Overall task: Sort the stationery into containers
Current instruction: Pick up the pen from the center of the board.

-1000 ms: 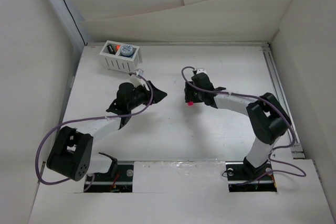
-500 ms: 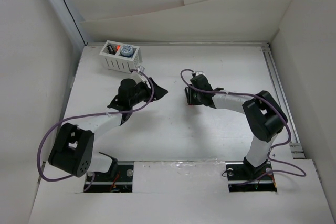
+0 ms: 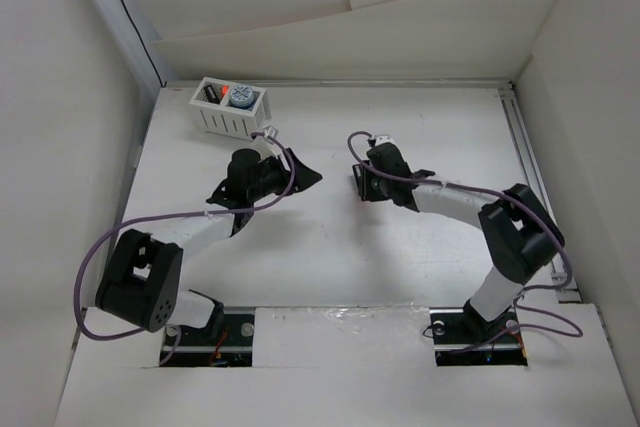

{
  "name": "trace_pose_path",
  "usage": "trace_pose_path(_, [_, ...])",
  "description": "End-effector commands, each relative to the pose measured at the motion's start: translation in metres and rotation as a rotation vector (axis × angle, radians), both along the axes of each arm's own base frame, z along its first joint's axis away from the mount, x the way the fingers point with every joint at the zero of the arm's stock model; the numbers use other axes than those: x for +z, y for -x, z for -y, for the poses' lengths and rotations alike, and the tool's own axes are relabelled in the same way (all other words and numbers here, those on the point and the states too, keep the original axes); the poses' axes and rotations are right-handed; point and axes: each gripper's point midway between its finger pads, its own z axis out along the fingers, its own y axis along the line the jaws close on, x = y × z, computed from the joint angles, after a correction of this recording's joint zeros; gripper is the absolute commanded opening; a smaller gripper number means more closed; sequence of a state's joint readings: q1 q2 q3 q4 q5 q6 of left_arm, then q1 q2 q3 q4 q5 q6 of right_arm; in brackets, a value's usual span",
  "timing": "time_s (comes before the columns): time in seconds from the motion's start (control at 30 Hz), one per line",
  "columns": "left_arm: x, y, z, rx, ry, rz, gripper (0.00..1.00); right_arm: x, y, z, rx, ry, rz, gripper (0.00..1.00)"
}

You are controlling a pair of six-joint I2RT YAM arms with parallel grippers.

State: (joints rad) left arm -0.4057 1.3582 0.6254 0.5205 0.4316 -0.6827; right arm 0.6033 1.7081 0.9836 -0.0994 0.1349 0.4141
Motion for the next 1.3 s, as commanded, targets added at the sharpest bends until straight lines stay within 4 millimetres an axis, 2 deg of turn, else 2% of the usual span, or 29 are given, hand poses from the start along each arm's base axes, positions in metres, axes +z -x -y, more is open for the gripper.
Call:
trace_pose_path(0.0, [0.03, -0.006, 0.014, -0.057, 0.073, 0.057, 0.53, 0.048, 0.0, -0.015, 0.057, -0.075, 0.106, 0.13])
trace_pose_path(0.07, [0.025, -0.005, 0.019, -0.081, 0.087, 0.038, 0.53, 0.059, 0.007, -0.024, 0.087, -0.096, 0.124, 0.12])
trace_pose_path(0.13, [0.028, -0.006, 0.022, -0.091, 0.108, 0.046, 0.51, 0.066, 0.013, -0.028, 0.107, -0.114, 0.133, 0.12])
trace_pose_path(0.33, [0.038, -0.008, 0.027, -0.102, 0.17, 0.052, 0.49, 0.083, 0.033, -0.057, 0.21, -0.18, 0.142, 0.11])
trace_pose_path(0.37, [0.033, -0.008, 0.027, -0.101, 0.168, 0.046, 0.49, 0.083, 0.034, -0.058, 0.212, -0.192, 0.133, 0.11])
trace_pose_path(0.5, [0.035, -0.009, 0.029, -0.108, 0.184, 0.052, 0.49, 0.095, 0.044, -0.078, 0.271, -0.226, 0.146, 0.11])
trace_pose_path(0.67, [0.018, -0.015, 0.026, -0.075, 0.148, 0.024, 0.43, 0.1, 0.061, -0.097, 0.32, -0.253, 0.136, 0.09])
trace_pose_path(0.73, [0.019, -0.017, 0.026, -0.068, 0.138, 0.032, 0.41, 0.104, 0.064, -0.1, 0.33, -0.26, 0.142, 0.09])
trace_pose_path(0.87, [0.009, -0.024, 0.019, -0.015, 0.097, 0.018, 0.4, 0.104, 0.067, -0.102, 0.339, -0.26, 0.141, 0.09])
trace_pose_path(1.0, [0.004, -0.027, 0.015, 0.003, 0.066, 0.012, 0.4, 0.113, 0.063, -0.103, 0.318, -0.259, 0.178, 0.09])
trace_pose_path(1.13, [0.009, -0.029, 0.014, 0.007, 0.055, 0.034, 0.4, 0.117, 0.061, -0.101, 0.304, -0.256, 0.193, 0.09])
trace_pose_path(1.27, [0.001, -0.027, 0.016, -0.01, 0.051, 0.011, 0.4, 0.119, 0.068, -0.109, 0.336, -0.286, 0.181, 0.09])
